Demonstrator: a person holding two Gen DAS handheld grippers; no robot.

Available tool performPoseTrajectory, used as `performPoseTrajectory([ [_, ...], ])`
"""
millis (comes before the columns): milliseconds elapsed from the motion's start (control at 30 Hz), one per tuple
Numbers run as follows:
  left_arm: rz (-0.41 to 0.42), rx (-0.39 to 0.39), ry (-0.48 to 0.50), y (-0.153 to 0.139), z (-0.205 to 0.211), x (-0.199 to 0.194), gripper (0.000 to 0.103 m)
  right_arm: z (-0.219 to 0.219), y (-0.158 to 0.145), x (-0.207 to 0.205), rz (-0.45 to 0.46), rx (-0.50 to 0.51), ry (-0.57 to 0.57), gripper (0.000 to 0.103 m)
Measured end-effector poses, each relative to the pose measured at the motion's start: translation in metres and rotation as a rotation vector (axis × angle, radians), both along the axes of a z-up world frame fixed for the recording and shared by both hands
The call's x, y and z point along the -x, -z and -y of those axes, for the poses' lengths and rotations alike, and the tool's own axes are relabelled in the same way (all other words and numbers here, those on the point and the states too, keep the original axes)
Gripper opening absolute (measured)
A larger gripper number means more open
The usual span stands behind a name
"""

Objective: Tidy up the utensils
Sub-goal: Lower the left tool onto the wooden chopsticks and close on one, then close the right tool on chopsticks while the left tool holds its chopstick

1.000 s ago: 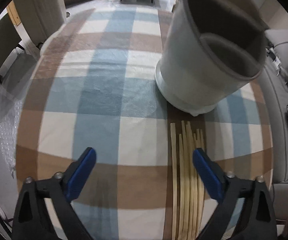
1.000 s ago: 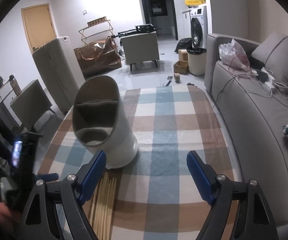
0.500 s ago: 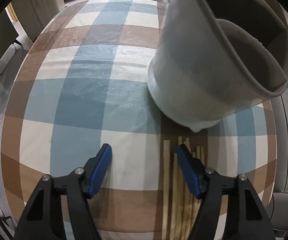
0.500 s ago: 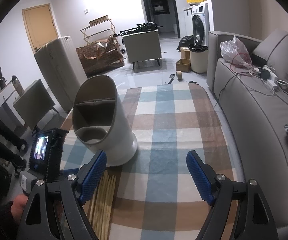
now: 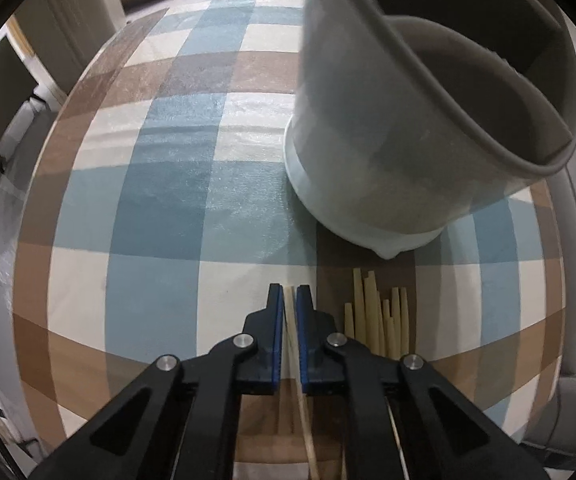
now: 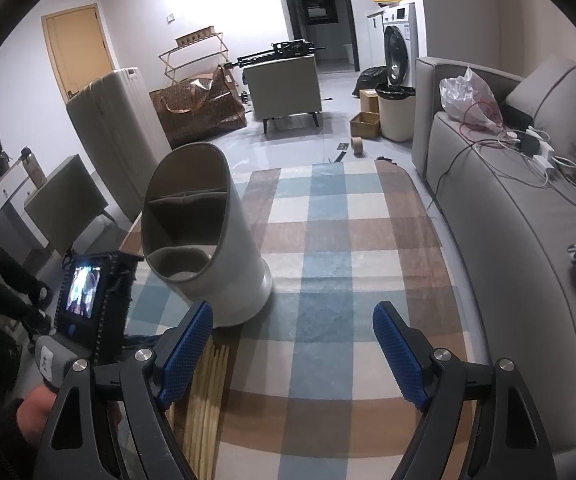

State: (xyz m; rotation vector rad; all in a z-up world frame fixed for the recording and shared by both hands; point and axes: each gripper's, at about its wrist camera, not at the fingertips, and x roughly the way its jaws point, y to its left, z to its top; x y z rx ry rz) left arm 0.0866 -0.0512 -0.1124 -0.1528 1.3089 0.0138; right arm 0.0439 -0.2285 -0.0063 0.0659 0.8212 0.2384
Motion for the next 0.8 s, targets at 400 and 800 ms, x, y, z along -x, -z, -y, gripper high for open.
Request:
performPoseTrajectory([
  [400,0.068,0.151,-0.064,-0.045,-0.042,0.022,0.001,-0.013,0.044,-0.013,-0.227,-0.099,-0.062,0.048],
  [800,0.114,0.275,-0.102,-0.055,-0.09,0.027,0.0,-0.083,0.093,-0.026,-0.347,-0.084,-0.206,0.028],
])
